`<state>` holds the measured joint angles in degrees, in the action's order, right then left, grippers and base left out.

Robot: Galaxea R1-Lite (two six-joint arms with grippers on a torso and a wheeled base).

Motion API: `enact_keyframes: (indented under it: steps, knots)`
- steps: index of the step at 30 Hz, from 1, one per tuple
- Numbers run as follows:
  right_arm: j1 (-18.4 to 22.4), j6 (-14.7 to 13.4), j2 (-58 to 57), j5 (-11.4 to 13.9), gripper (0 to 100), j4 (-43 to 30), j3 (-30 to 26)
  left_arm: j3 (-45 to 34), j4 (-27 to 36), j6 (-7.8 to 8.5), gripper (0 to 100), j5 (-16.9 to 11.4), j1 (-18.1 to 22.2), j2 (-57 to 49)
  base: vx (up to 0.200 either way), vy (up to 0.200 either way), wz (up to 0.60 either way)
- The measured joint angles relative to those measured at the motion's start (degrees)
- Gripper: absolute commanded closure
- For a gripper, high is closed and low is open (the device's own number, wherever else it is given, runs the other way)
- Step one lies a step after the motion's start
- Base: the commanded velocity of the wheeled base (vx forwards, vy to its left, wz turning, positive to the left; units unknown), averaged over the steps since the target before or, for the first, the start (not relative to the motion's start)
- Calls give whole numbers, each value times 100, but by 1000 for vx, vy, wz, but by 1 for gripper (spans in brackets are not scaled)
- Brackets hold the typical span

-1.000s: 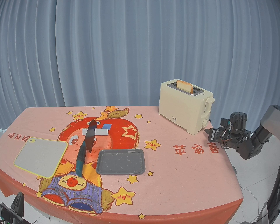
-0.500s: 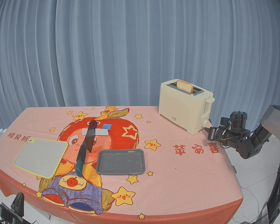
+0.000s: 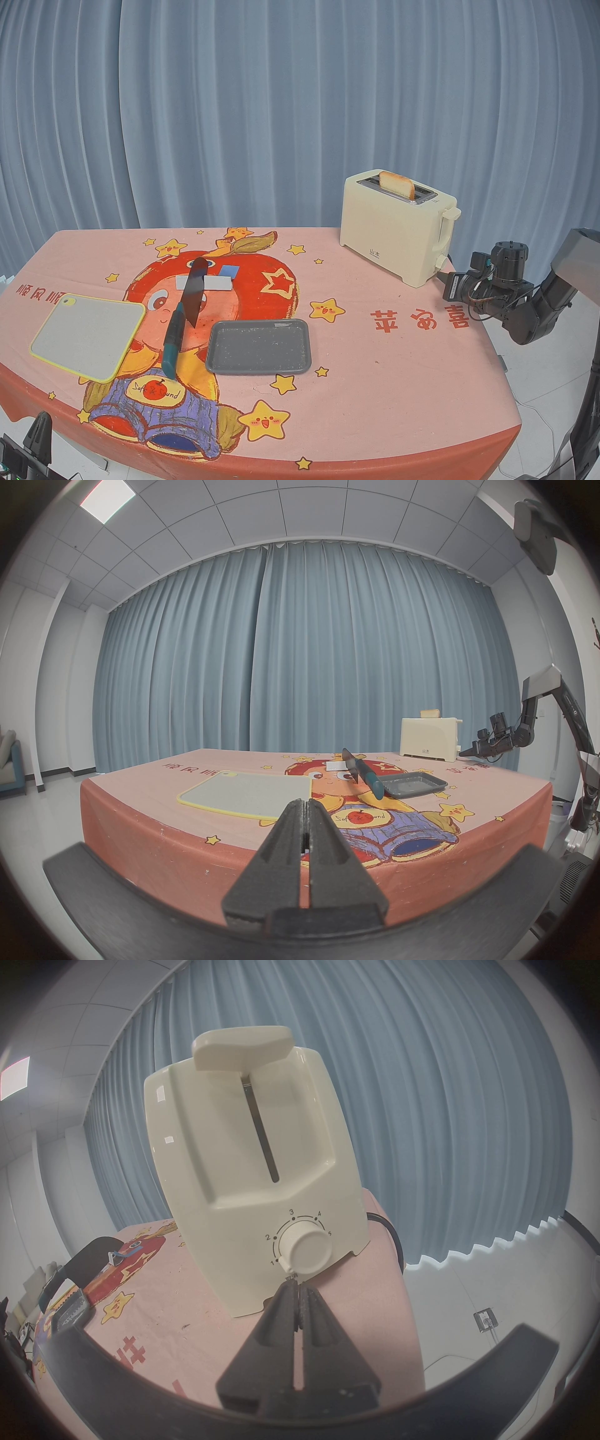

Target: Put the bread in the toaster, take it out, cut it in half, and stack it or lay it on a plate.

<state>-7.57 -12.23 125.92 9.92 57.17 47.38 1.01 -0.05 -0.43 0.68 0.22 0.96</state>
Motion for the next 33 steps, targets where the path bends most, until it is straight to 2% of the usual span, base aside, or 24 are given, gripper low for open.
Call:
enact_keyframes:
  steps: [33]
  knots:
    - [-85,27,-229,-46,100,13,-108,0,0,0,100,2,2,0,0,0,0]
